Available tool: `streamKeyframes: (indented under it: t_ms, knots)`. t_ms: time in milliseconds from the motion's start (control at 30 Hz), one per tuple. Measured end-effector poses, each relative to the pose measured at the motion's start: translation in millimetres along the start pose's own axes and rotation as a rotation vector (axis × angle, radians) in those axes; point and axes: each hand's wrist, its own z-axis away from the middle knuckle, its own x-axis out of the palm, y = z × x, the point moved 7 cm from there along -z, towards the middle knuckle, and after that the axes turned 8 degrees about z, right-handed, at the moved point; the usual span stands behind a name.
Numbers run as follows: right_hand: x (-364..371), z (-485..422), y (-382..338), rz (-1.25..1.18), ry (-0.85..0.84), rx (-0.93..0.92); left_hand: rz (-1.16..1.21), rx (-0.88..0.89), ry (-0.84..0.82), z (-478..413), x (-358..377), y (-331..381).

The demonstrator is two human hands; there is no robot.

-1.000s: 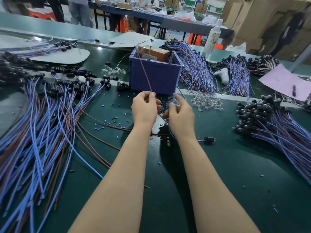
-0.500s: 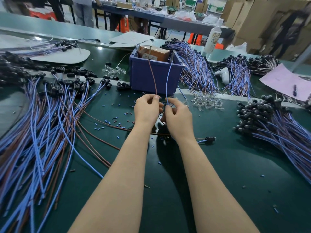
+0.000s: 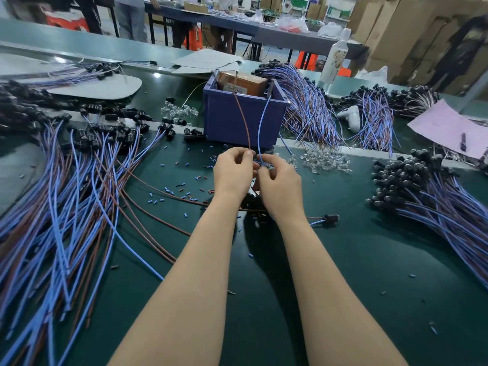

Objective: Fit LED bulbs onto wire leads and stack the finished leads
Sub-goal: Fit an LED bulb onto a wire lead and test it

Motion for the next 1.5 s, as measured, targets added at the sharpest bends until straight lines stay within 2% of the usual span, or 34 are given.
streamKeyframes:
  t_ms: [733, 867, 967, 1100, 1200, 1300, 1333, 1400, 1433, 1500]
  knots:
    - [-0.3, -2.1, 0.2, 0.02, 0.017, -0.067, -0.068, 0.002, -0.013, 4.4, 0.4, 3.7]
    - [-2.5, -0.2, -3.1, 0.024, 0.008, -0.075, -0.107, 0.045, -0.017, 6.9, 0.3, 10.5]
    - [-7.4, 1.0, -15.0, 0.003, -0.055, -0.134, -0.032, 0.075, -0.061, 8.6, 3.3, 23.3]
    - [-30.6, -3.7, -32.0, 0.169, -0.139, -0.258, 0.06, 0.24, -0.137, 17.5, 14.7, 64.3]
    - [-69.0, -9.8, -39.9, 0.193, -0.013, -0.291, -0.013, 0.403, -0.167, 29.3, 36.3, 97.3]
    - [-125.4, -8.9, -34.4, -0.007, 0.296, -0.247, -0.092, 0.48, -0.035, 46.9, 54.1, 117.0]
    - [-145.0, -5.5, -28.2, -0.092, 0.401, -0.215, -0.126, 0.409, -0.079, 51.5, 68.8, 113.2]
    - [-180.9, 4.1, -9.9, -0.284, 0.594, -0.139, -0.126, 0.075, -0.359, 66.2, 115.1, 85.3]
    - [-194.2, 9.1, 1.2, -0.398, 0.661, -0.098, -0.066, -0.122, -0.487, 78.3, 137.3, 70.5]
    - [-220.5, 20.7, 28.1, -0.567, 0.756, -0.018, 0.195, -0.363, -0.581, 99.6, 177.4, 57.5]
